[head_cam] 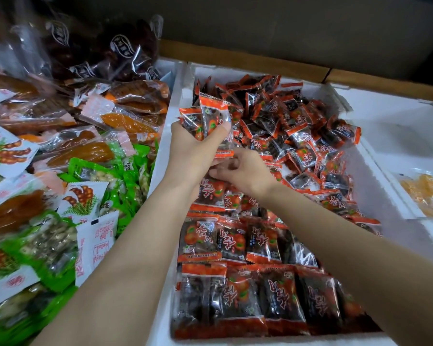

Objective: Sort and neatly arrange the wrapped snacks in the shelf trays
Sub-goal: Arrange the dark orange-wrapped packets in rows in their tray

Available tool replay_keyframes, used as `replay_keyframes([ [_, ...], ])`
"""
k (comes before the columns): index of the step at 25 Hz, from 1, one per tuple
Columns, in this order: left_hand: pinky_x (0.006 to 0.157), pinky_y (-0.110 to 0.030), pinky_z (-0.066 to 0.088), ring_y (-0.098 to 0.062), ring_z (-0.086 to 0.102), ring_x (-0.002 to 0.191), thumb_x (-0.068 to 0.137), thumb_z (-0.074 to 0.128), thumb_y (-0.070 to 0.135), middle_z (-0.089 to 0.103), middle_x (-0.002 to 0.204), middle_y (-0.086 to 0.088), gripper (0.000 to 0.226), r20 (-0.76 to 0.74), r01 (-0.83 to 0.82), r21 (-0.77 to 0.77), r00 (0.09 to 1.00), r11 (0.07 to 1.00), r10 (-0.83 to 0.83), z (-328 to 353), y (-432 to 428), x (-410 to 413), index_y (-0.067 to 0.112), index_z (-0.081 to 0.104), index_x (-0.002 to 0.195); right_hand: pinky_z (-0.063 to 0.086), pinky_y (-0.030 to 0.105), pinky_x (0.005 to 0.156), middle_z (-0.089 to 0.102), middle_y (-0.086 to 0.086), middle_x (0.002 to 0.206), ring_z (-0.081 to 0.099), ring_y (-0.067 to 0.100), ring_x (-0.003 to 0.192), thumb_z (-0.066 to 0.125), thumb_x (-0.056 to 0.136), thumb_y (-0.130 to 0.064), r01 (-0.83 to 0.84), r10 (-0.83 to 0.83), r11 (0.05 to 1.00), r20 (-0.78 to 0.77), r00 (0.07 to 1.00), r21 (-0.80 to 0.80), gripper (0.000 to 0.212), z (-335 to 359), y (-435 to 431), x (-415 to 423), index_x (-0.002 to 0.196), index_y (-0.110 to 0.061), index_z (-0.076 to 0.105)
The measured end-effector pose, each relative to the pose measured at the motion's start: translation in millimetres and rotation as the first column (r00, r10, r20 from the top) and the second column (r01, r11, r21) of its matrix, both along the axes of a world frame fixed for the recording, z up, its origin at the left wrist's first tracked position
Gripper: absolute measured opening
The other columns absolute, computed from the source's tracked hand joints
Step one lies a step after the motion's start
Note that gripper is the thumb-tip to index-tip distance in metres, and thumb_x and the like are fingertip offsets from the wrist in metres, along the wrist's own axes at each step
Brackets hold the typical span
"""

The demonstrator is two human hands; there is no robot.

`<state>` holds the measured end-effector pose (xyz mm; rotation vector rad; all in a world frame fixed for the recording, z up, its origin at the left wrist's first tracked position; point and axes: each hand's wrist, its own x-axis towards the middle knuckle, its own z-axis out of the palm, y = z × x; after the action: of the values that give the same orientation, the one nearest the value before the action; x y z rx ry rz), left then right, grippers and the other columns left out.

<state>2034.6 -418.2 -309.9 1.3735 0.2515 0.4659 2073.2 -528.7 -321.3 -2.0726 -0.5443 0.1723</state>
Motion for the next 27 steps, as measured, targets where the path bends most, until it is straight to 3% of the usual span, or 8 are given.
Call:
replay_keyframes([
  [5,0.083,-0.044,0.056,-0.018,0.068,0.096,0.062,0.073,0.041,0.069,0.106,-0.003,0.069,0.014,0.008,0.002,1.0,1.0,-0.008,-2.7,-0.3,1.2,0.015,0.052,0.122,0.038,0.009,0.046,0.069,0.012,0.067,0.058,0.006,0.051,0.073,0.079,-0.012,-0.02,0.035,0.993,0.129,0.991,-0.114,0.011,-11.5,16.6,0.7,0.073,-0.004,0.069],
  [8,0.079,-0.041,0.058,-0.017,0.069,0.094,0.064,0.075,0.041,0.069,0.107,-0.004,0.068,0.0,0.032,-0.011,0.999,0.999,-0.032,-2.9,0.3,0.6,0.014,0.053,0.122,0.036,0.014,0.049,0.061,-0.005,0.063,0.053,0.002,0.054,0.067,0.084,-0.014,0.011,0.011,0.992,0.169,0.986,-0.128,0.015,-11.6,12.1,-3.4,0.07,-0.017,0.061],
  [12,0.064,-0.03,0.058,-0.017,0.069,0.091,0.075,0.078,0.035,0.068,0.11,-0.007,0.058,-0.009,0.096,-0.055,0.995,0.994,-0.097,-1.1,-2.1,-3.0,0.01,0.054,0.121,0.047,0.013,0.062,0.058,-0.006,0.091,0.058,0.007,0.078,0.042,0.099,-0.01,0.149,-0.158,0.969,0.027,0.987,0.196,0.018,3.8,-11.4,-14.2,0.113,-0.014,0.05],
  [15,0.063,-0.03,0.058,-0.017,0.07,0.088,0.076,0.078,0.031,0.069,0.106,-0.005,0.047,-0.055,0.182,-0.009,0.982,0.983,-0.182,0.1,-5.8,-6.5,0.015,0.056,0.114,0.054,0.018,0.068,0.056,0.001,0.087,0.058,0.006,0.073,0.04,0.1,-0.025,0.11,-0.056,0.929,-0.159,0.986,0.353,0.026,26.6,-32.1,-22.1,0.118,-0.01,0.052],
  [18,0.069,-0.034,0.059,-0.013,0.069,0.093,0.078,0.074,0.036,0.069,0.104,0.002,0.031,-0.069,0.248,0.036,0.967,0.968,-0.245,2.2,-13.2,-11.6,0.025,0.058,0.103,0.05,0.017,0.065,0.048,0.007,0.083,0.048,0.012,0.072,0.05,0.093,-0.036,-0.002,0.065,0.967,-0.24,0.969,0.254,0.038,34.7,-45.0,-23.7,0.108,-0.003,0.062],
  [21,0.059,-0.027,0.057,-0.004,0.069,0.078,0.089,0.058,0.038,0.065,0.095,0.011,0.008,-0.024,0.273,-0.007,0.962,0.962,-0.273,5.5,-20.6,-16.8,0.032,0.056,0.094,0.046,0.015,0.061,0.049,0.006,0.079,0.047,0.009,0.067,0.058,0.088,-0.038,-0.001,0.04,0.984,-0.215,0.976,0.176,0.033,36.4,-54.3,-22.3,0.088,-0.005,0.061],
  [25,0.058,-0.025,0.056,-0.008,0.068,0.079,0.094,0.053,0.036,0.064,0.104,-0.002,0.029,0.016,0.094,-0.049,0.996,0.994,-0.093,8.7,-16.4,-14.1,0.015,0.05,0.113,0.046,0.013,0.054,0.05,0.008,0.073,0.048,0.012,0.063,0.059,0.09,-0.031,0.136,-0.113,0.985,-0.192,0.975,0.111,0.034,30.3,-64.6,-20.2,0.081,0.001,0.059],
  [27,0.059,-0.026,0.057,-0.003,0.066,0.076,0.095,0.053,0.035,0.061,0.101,0.001,0.034,0.047,0.0,-0.053,0.999,0.999,0.003,9.1,-13.3,-12.7,0.013,0.045,0.119,0.047,0.015,0.055,0.049,0.01,0.067,0.046,0.014,0.057,0.061,0.089,-0.028,0.141,-0.153,0.986,-0.155,0.976,-0.086,0.032,18.0,-64.0,-20.2,0.071,-0.003,0.055],
])
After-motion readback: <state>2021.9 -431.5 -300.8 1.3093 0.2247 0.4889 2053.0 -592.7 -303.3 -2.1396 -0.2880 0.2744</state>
